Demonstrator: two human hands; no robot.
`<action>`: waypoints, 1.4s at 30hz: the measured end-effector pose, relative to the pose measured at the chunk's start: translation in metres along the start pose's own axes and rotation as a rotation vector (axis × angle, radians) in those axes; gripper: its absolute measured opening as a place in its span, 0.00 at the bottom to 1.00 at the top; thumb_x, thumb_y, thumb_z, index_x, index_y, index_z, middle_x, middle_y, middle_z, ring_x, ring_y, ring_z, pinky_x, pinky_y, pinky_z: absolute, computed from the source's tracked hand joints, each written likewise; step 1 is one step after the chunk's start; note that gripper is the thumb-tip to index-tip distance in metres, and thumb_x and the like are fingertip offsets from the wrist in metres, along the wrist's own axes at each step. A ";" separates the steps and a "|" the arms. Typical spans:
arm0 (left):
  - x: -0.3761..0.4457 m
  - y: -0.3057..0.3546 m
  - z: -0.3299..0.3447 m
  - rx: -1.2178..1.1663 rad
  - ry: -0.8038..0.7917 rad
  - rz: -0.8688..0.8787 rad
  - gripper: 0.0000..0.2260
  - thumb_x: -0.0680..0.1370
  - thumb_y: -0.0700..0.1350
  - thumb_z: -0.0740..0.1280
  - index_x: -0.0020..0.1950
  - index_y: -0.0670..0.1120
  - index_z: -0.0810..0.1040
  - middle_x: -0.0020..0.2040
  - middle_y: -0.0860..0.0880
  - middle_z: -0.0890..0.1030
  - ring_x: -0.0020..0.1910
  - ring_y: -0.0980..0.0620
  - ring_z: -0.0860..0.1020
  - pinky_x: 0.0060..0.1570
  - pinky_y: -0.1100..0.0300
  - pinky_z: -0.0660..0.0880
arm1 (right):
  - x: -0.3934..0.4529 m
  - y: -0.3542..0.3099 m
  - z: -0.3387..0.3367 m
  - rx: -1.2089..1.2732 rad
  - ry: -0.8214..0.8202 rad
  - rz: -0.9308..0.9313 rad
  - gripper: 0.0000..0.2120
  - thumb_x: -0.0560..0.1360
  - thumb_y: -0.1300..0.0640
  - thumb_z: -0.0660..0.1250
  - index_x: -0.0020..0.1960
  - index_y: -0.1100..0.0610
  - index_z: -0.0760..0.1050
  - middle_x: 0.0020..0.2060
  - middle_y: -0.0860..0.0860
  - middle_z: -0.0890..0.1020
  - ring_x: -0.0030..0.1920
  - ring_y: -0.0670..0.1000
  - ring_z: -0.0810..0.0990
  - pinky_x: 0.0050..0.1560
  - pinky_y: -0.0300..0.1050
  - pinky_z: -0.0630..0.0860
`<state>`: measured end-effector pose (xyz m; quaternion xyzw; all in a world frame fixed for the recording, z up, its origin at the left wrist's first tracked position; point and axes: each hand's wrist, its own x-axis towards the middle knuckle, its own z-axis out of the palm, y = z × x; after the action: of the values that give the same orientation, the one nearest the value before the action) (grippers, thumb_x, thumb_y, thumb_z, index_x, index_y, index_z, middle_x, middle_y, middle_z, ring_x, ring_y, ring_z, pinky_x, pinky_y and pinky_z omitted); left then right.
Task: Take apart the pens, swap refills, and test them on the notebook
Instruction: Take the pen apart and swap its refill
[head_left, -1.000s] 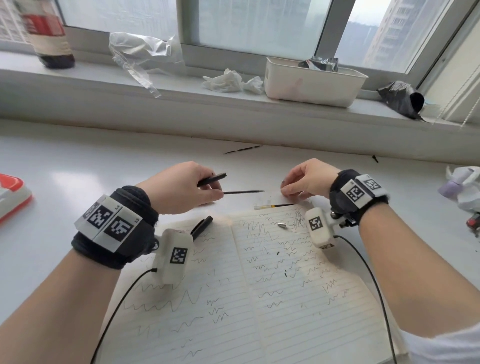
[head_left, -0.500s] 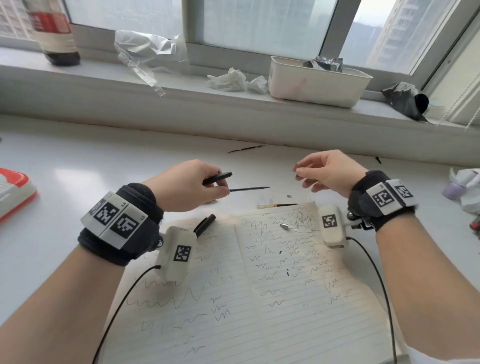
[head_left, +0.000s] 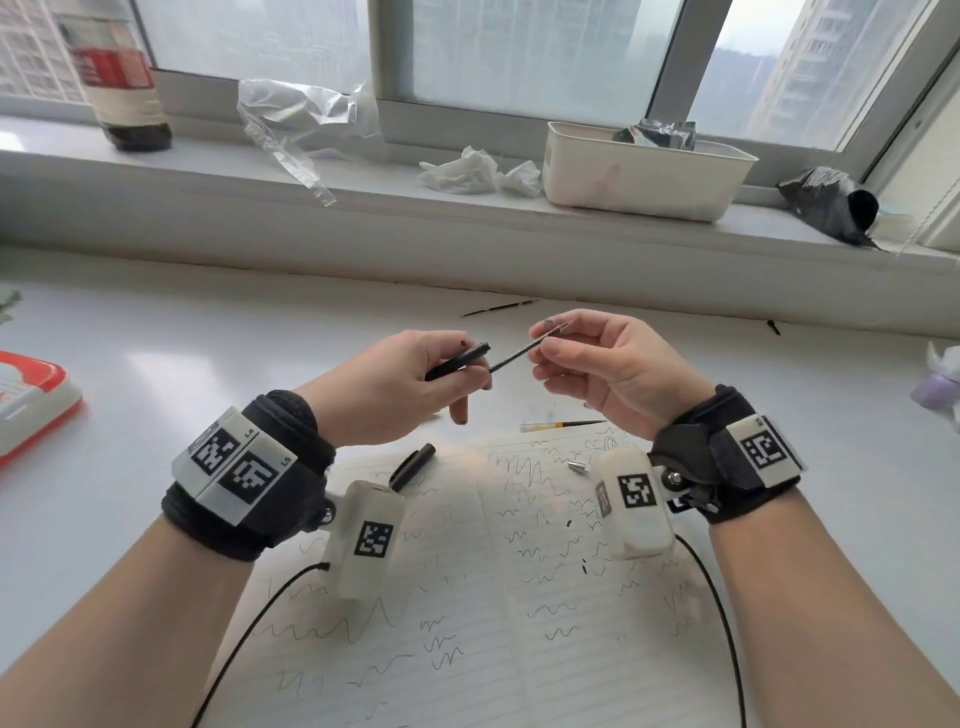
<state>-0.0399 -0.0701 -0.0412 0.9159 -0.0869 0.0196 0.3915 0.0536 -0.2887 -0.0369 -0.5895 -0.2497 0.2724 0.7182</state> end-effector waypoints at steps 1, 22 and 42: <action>0.000 0.001 0.001 -0.011 -0.007 0.013 0.07 0.80 0.54 0.61 0.48 0.56 0.78 0.38 0.58 0.84 0.34 0.47 0.76 0.40 0.47 0.78 | 0.001 0.000 0.002 0.011 -0.014 -0.008 0.07 0.70 0.63 0.70 0.48 0.61 0.81 0.37 0.55 0.85 0.36 0.49 0.84 0.38 0.40 0.81; 0.002 -0.011 0.005 -0.089 -0.058 0.020 0.10 0.82 0.52 0.58 0.58 0.63 0.75 0.41 0.54 0.78 0.29 0.64 0.73 0.33 0.75 0.70 | -0.006 -0.008 -0.013 0.168 0.234 -0.159 0.07 0.80 0.66 0.60 0.48 0.62 0.76 0.40 0.56 0.86 0.40 0.52 0.86 0.41 0.40 0.82; -0.004 0.008 0.006 0.055 -0.086 0.058 0.05 0.81 0.54 0.60 0.53 0.56 0.73 0.42 0.60 0.85 0.35 0.41 0.76 0.41 0.41 0.77 | -0.008 0.004 0.018 -0.494 0.023 0.008 0.08 0.72 0.59 0.75 0.47 0.60 0.79 0.38 0.56 0.86 0.37 0.52 0.85 0.33 0.41 0.80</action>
<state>-0.0452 -0.0792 -0.0401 0.9233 -0.1297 -0.0060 0.3615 0.0353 -0.2811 -0.0381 -0.7515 -0.2981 0.1990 0.5539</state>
